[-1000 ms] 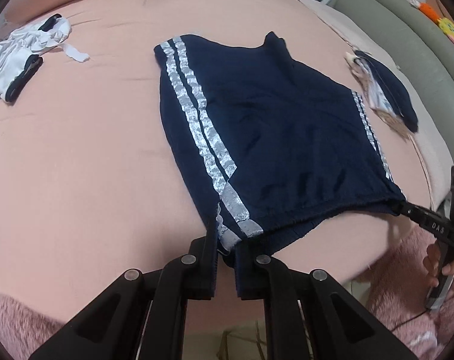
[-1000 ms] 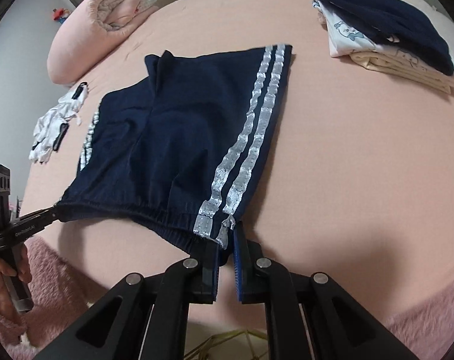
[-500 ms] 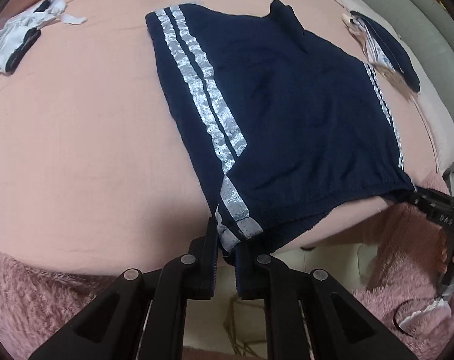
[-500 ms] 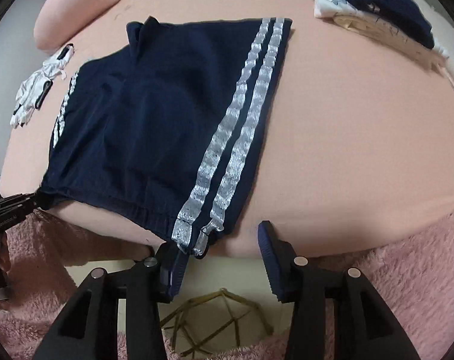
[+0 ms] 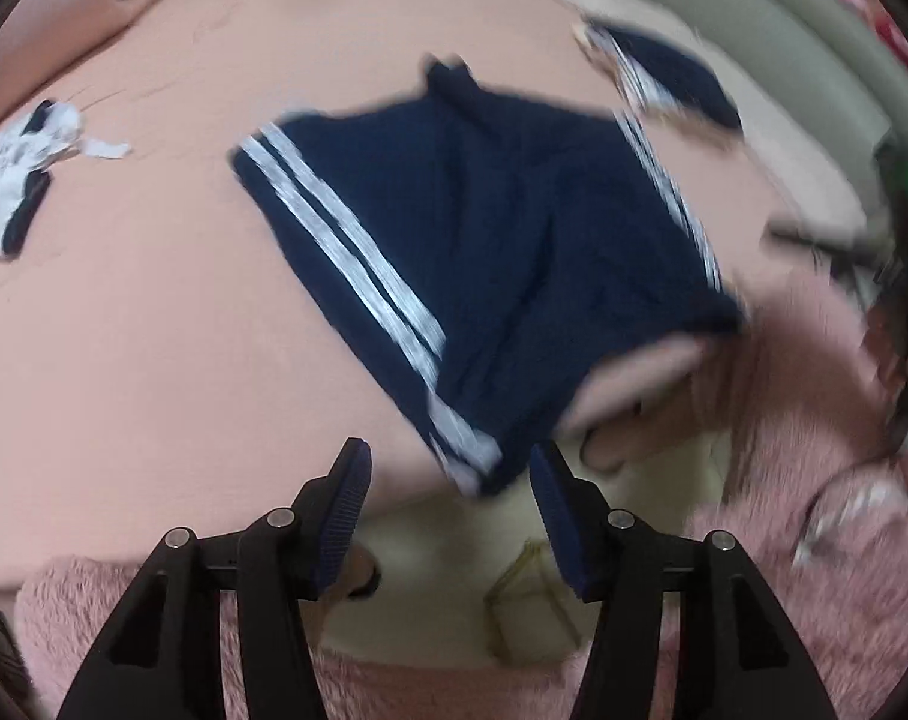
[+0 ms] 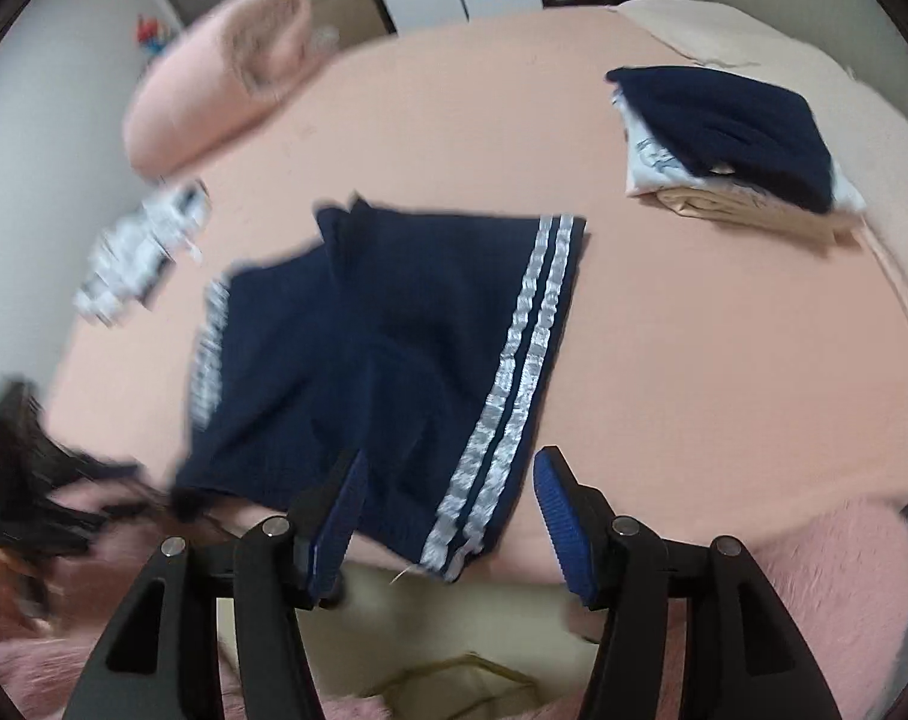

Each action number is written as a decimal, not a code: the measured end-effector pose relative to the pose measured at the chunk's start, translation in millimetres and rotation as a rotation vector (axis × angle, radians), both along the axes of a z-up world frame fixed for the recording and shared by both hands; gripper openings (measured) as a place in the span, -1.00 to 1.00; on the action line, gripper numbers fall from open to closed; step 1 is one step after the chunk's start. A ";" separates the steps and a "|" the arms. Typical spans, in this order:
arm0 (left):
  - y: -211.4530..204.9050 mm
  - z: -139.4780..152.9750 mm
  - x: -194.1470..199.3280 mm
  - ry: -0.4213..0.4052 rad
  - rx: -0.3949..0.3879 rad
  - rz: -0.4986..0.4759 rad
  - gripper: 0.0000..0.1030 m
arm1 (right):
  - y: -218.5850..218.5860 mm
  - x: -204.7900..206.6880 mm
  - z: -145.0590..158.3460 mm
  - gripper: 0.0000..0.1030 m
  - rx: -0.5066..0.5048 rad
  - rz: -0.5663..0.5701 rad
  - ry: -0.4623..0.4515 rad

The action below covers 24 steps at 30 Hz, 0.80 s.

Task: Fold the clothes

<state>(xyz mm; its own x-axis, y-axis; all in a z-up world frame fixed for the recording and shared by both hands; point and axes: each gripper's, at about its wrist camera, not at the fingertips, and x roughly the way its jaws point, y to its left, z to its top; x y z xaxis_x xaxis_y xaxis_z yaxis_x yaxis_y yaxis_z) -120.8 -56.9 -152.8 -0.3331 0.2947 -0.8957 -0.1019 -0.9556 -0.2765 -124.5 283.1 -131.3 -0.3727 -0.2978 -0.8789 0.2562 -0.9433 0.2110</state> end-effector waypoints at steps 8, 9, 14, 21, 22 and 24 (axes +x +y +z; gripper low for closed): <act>-75.4 -25.7 -99.3 -0.001 0.206 0.334 -0.01 | 1.1 -36.3 -24.3 0.11 0.050 -0.045 -0.004; -76.3 -30.8 -108.6 -0.005 0.212 0.342 -0.01 | 1.6 -42.3 -23.0 0.11 0.058 -0.041 0.008; -69.2 -52.7 -137.0 -0.032 0.271 0.357 -0.23 | 12.3 -85.1 -31.8 0.11 0.020 -0.102 -0.012; -62.6 -53.0 -154.0 -0.005 0.166 0.300 -0.91 | 20.4 -143.1 -73.1 -0.93 -0.055 -0.184 -0.119; -67.8 -47.4 -157.1 0.000 0.129 0.287 -0.92 | 19.0 -145.3 -71.1 -0.93 -0.044 -0.183 -0.097; -74.0 -34.0 -162.8 0.020 0.050 0.253 -0.92 | 15.1 -150.5 -67.3 -0.93 -0.021 -0.168 -0.059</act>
<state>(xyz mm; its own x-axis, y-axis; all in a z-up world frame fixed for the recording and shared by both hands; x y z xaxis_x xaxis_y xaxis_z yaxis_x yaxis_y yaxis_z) -283.6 -130.9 -186.8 -0.4194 0.2435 -0.8745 0.1323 -0.9367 -0.3242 -274.9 298.2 -198.6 -0.3667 -0.2544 -0.8949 0.0824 -0.9670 0.2412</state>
